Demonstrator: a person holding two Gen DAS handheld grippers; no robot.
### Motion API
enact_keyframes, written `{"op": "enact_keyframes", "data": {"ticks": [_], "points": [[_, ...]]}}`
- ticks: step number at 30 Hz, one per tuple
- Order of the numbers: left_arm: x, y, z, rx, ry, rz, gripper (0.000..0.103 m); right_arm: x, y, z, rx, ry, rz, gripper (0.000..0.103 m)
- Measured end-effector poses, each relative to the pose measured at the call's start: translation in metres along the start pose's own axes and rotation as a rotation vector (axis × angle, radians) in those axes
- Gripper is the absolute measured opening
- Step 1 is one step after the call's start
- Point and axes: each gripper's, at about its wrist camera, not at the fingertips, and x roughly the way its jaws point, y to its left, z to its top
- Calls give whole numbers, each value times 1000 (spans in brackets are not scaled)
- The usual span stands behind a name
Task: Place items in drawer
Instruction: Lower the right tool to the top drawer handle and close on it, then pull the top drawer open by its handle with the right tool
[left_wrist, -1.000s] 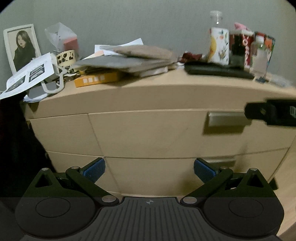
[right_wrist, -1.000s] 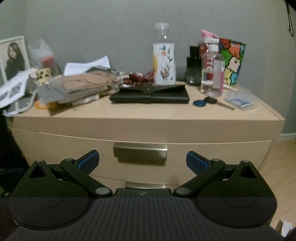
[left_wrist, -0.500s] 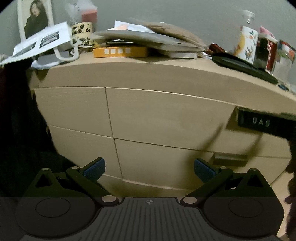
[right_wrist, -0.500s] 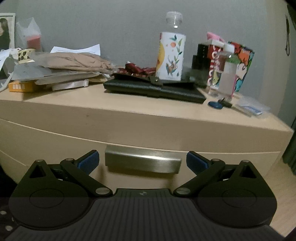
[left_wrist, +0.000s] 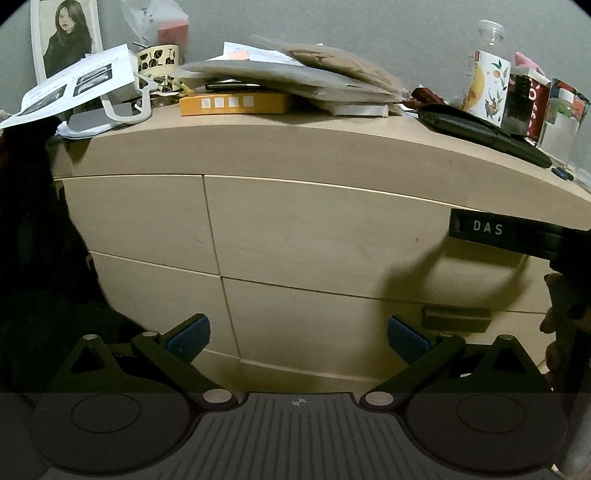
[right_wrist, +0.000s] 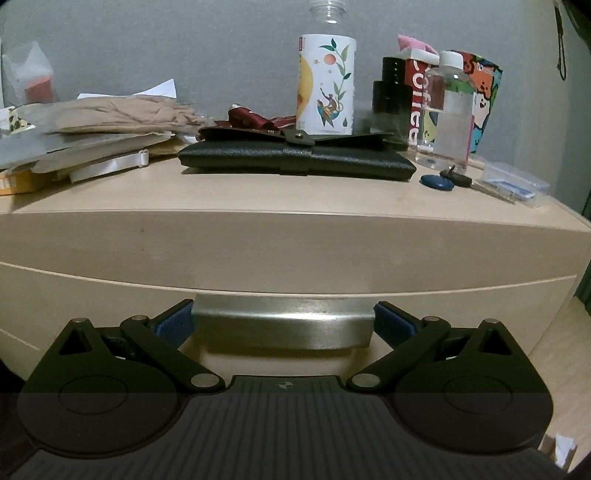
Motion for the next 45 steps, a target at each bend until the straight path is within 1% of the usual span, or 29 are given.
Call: {"op": "enact_keyframes", "data": {"ticks": [2,7,9,15,18,21,24,29,33,36,40,45], "points": [[0,0,0,-3,1,1,103,0,1,-2,-4,-8,-1,103],[1,1,0,-7,-2,1,103,1,8,-7,-62,-21,-32,103],[0,1,1,-7,-7,-1,103,0,7,-7,-50,-28,-31,100],[-1,4,2,-20,-12,0,103,-2,5,-9,-31,-43,-25,100],[-2,7,3,-30,-15,2,103,-3,1,-13,-2,-70,-9,100],[-3,9,3,-40,-17,3,103,-1,-4,-12,42,-45,14,100],[-4,10,4,-47,-22,5,103,-1,-4,-10,46,-37,15,100],[-5,14,5,-58,-28,11,103,-2,-2,-12,38,-43,6,99],[-6,19,6,-77,-31,12,103,-2,-1,-11,25,-31,-3,98],[-8,20,7,-71,-50,10,103,-3,0,-9,23,-19,-11,98],[-12,24,7,-60,-76,30,103,-4,4,-10,20,-24,-32,97],[-15,37,10,-100,-86,28,103,-7,6,-11,19,-21,-45,97]]}}
